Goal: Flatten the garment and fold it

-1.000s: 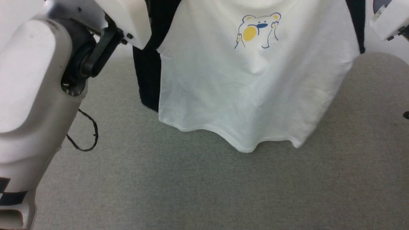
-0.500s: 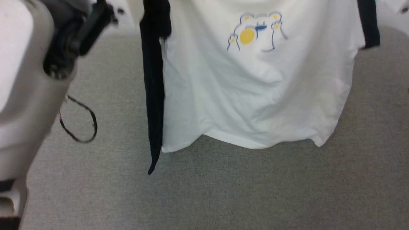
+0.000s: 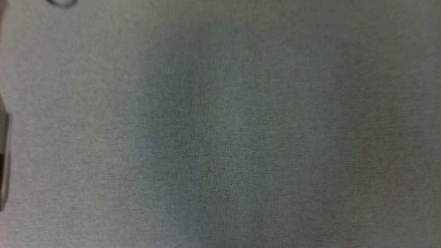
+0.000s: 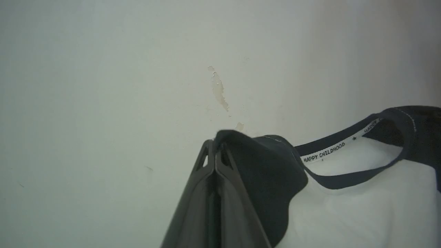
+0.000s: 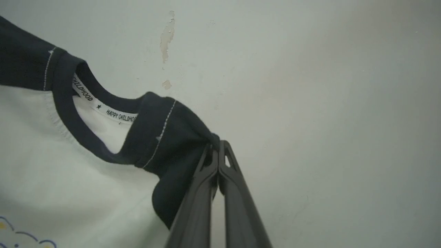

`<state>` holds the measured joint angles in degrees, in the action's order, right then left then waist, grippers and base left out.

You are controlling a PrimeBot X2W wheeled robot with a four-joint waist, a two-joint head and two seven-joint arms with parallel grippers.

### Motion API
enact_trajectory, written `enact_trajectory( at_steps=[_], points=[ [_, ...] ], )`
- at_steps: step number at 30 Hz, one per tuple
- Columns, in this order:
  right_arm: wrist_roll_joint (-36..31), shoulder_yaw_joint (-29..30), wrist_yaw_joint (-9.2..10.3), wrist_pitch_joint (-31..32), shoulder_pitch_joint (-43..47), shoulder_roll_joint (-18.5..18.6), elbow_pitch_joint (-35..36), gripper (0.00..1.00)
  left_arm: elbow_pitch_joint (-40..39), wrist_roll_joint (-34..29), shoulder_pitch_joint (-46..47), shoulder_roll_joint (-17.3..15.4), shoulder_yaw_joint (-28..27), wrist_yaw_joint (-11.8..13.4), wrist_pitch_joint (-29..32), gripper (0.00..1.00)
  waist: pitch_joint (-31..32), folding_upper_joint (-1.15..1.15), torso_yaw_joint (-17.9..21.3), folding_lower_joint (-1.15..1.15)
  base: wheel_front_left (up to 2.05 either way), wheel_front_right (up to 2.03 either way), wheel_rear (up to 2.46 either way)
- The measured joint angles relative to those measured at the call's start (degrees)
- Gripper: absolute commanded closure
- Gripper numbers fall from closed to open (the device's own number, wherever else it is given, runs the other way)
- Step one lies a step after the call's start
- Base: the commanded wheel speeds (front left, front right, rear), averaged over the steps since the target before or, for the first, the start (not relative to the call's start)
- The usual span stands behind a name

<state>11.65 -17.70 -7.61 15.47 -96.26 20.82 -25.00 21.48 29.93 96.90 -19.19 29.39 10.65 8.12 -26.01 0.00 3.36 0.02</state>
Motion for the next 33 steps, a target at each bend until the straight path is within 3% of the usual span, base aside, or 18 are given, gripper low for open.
enact_trajectory(
  at_steps=[5, 12, 17, 21, 27, 33],
  points=[
    [-1.6, -3.6, -0.02, -6.0, -4.7, 2.2, -4.3, 1.00, 3.3, -2.5, 4.2, 0.0, -0.5, -0.3, -7.7, 1.00, -5.5, 0.00, -0.5, 0.00, 0.00, 0.00, 0.00],
    [0.2, -9.0, -0.01, -13.3, -5.6, 6.1, -6.6, 1.00, 4.1, -3.4, 3.4, -1.3, -0.2, -4.1, -17.8, 1.00, -12.5, 0.00, -1.3, -0.01, 0.00, 0.00, 0.00],
    [5.1, -14.6, -0.01, -16.9, -2.2, 9.0, -4.9, 1.00, 1.4, -3.2, -3.1, -2.6, 1.0, -6.7, -20.6, 1.00, -15.9, 0.00, -1.9, 0.00, 0.00, 0.00, 0.00],
    [11.0, -17.0, -0.01, -18.0, 4.1, 13.2, 0.6, 1.00, -5.2, -2.2, -11.0, -4.0, 1.4, -7.1, -21.5, 1.00, -15.9, 0.00, -2.6, -0.01, 0.00, 0.00, 0.00],
    [17.7, -12.4, -0.01, -16.3, 18.0, 20.2, 13.0, 1.00, -18.8, 0.3, -25.4, -8.3, 2.0, -6.3, -20.7, 1.00, -12.6, 0.00, -3.2, -0.03, 0.00, 0.00, 0.00],
    [20.2, -3.4, 0.00, -12.0, 38.7, 22.1, 22.7, 1.00, -31.8, 2.5, -41.3, -12.9, 3.7, -2.0, -16.8, 1.00, -8.3, 0.00, -3.3, -0.04, 0.00, 0.00, 0.00]
  ],
)
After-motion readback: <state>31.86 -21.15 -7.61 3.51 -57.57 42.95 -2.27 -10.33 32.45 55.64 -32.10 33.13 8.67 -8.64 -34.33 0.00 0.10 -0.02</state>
